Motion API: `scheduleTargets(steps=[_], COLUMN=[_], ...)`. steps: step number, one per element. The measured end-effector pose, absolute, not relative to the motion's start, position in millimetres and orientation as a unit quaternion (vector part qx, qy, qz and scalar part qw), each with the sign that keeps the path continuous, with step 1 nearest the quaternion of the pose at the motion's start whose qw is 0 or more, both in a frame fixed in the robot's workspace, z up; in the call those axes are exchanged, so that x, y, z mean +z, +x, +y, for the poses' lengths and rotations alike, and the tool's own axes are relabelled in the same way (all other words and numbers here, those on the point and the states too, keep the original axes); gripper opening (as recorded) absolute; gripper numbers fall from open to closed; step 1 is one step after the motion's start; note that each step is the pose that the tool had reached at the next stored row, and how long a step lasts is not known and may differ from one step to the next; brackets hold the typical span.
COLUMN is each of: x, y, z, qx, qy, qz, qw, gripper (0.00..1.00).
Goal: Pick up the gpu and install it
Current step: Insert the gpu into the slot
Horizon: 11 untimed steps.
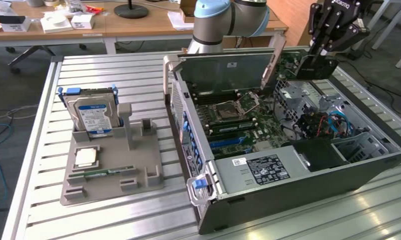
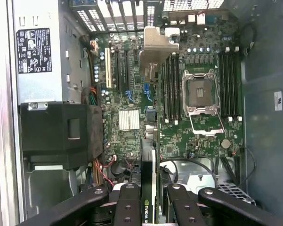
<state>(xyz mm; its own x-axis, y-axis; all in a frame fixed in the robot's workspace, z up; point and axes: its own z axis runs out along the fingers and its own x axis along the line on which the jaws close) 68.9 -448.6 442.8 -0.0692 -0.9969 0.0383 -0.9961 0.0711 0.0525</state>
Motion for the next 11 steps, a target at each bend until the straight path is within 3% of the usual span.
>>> scheduleTargets(steps=[11], x=[441.7], y=[67.2], z=[-448.6], qx=[-0.015], qy=[0.685], qz=[-0.729], qw=[0.012], gripper=[0.25])
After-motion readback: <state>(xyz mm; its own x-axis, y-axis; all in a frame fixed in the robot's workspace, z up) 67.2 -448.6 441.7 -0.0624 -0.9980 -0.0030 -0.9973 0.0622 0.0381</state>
